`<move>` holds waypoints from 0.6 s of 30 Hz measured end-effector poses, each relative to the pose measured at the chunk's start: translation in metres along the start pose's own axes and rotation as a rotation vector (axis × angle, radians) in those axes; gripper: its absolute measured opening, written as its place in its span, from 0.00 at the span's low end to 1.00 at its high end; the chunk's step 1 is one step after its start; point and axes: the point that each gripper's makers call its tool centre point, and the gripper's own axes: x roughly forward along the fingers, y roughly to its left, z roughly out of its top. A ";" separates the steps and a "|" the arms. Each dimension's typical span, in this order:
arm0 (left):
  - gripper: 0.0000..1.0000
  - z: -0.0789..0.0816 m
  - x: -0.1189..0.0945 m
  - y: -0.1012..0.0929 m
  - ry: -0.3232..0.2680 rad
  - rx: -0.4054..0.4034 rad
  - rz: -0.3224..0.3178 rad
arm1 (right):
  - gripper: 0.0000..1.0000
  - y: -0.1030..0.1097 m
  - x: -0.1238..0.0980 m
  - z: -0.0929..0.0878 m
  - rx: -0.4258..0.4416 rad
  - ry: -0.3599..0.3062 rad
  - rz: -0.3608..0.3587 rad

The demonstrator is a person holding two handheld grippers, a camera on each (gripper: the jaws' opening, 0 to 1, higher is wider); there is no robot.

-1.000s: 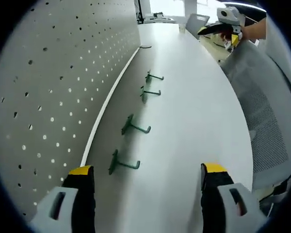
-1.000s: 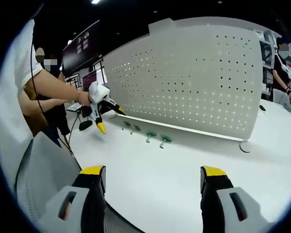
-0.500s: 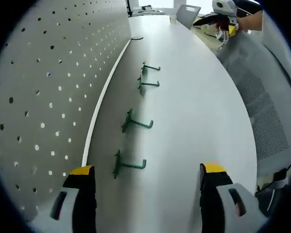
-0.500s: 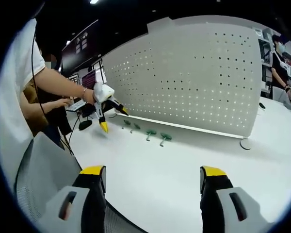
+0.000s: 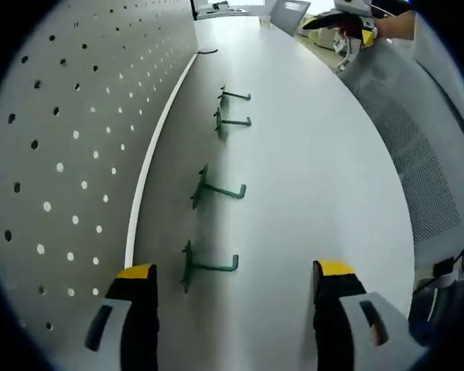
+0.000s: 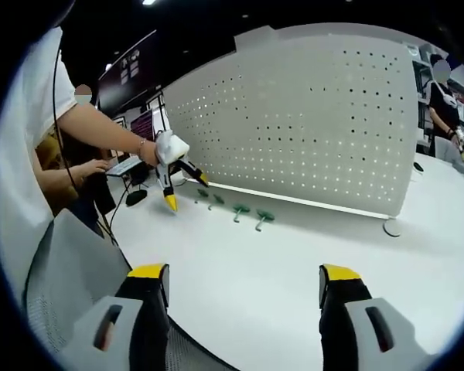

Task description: Insert the hook assembly into the mounting plate slot until the hook locks in place.

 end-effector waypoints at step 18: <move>0.75 -0.002 0.006 0.007 -0.003 -0.023 -0.022 | 0.77 -0.002 -0.002 0.000 0.006 -0.004 -0.017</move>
